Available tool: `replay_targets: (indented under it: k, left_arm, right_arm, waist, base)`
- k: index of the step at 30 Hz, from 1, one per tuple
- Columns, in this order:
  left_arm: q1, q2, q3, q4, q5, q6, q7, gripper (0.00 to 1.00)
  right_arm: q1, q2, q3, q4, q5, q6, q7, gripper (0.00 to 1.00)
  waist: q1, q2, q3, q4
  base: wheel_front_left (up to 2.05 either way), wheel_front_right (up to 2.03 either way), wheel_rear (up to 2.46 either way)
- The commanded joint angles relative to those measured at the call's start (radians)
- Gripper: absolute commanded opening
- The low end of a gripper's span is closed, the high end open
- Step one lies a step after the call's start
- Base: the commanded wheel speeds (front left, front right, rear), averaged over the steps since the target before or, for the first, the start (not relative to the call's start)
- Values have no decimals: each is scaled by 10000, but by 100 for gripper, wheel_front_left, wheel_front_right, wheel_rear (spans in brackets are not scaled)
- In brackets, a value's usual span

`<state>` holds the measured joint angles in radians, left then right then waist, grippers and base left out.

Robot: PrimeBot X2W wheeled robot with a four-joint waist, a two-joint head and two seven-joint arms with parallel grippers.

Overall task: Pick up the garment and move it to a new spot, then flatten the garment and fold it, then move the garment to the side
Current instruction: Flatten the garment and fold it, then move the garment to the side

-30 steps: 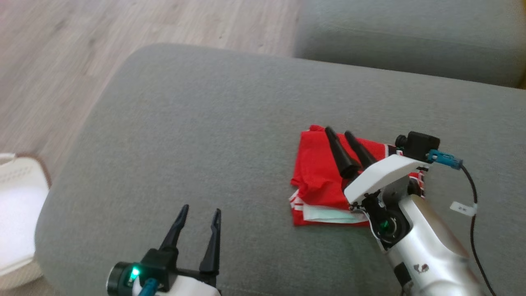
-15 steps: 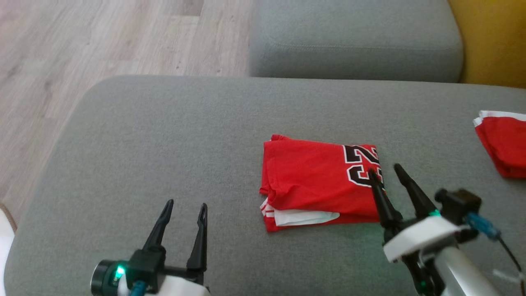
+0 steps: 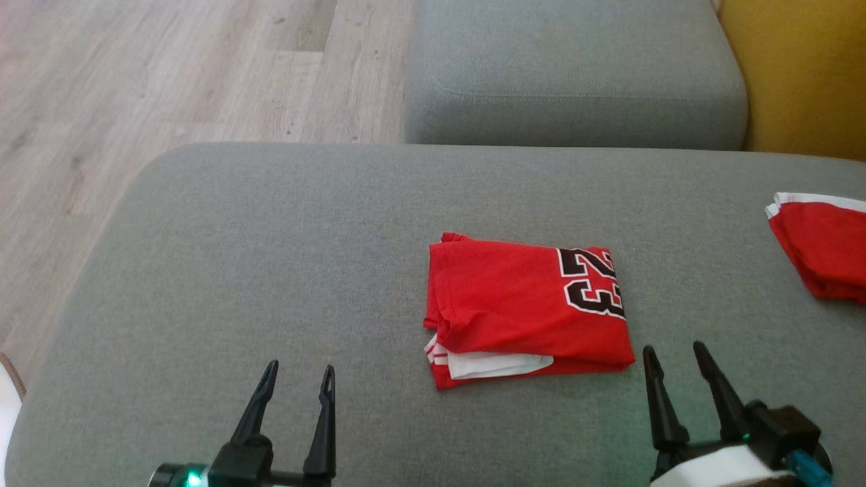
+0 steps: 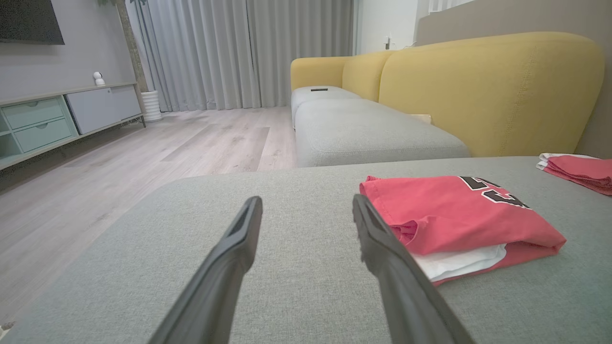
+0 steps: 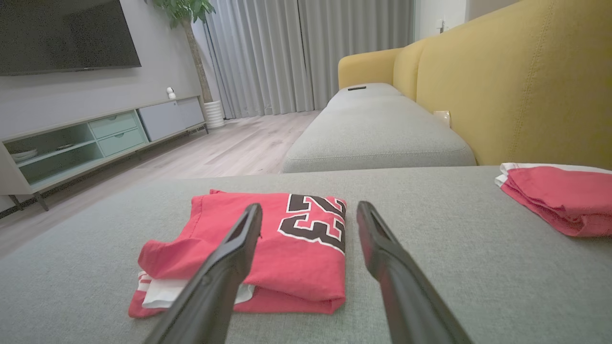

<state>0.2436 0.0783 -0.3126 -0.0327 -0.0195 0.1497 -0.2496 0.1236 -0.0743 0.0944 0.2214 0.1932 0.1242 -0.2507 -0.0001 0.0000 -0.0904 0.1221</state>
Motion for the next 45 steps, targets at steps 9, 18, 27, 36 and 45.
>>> replay_targets:
  k: [9, 18, 27, 36, 45]
  left_arm:
    - [-240, -70, 347, -324, -57, 14, -122, 100]
    - [-227, -92, 368, -207, -39, -32, -122, 100]
    - [-317, -111, 518, -146, -62, -37, -122, 100]
    - [-404, -153, 470, -96, -66, -96, -122, 100]
    - [-820, -206, 43, -250, 115, -151, -122, 100]
  right_arm:
    - [109, 163, 150, -283, -187, 65, -109, 100]
    - [52, 210, 195, -166, -314, 65, -110, 100]
    - [-34, 230, 176, -150, -360, 65, -110, 100]
    - [-20, 235, 160, -234, -373, 65, -110, 100]
    - [-1036, 141, -136, 9, -32, 65, -110, 100]
  waist:
    - [1, 0, -232, 21]
    - [1, 0, -254, 44]
    - [1, 0, -181, -25]
    - [1, 0, -6, 21]
    - [1, 0, 736, 280]
  base:
    - [0, 0, 0]
    - [0, 0, 0]
    - [0, 0, 0]
    - [0, 0, 0]
    - [0, 0, 0]
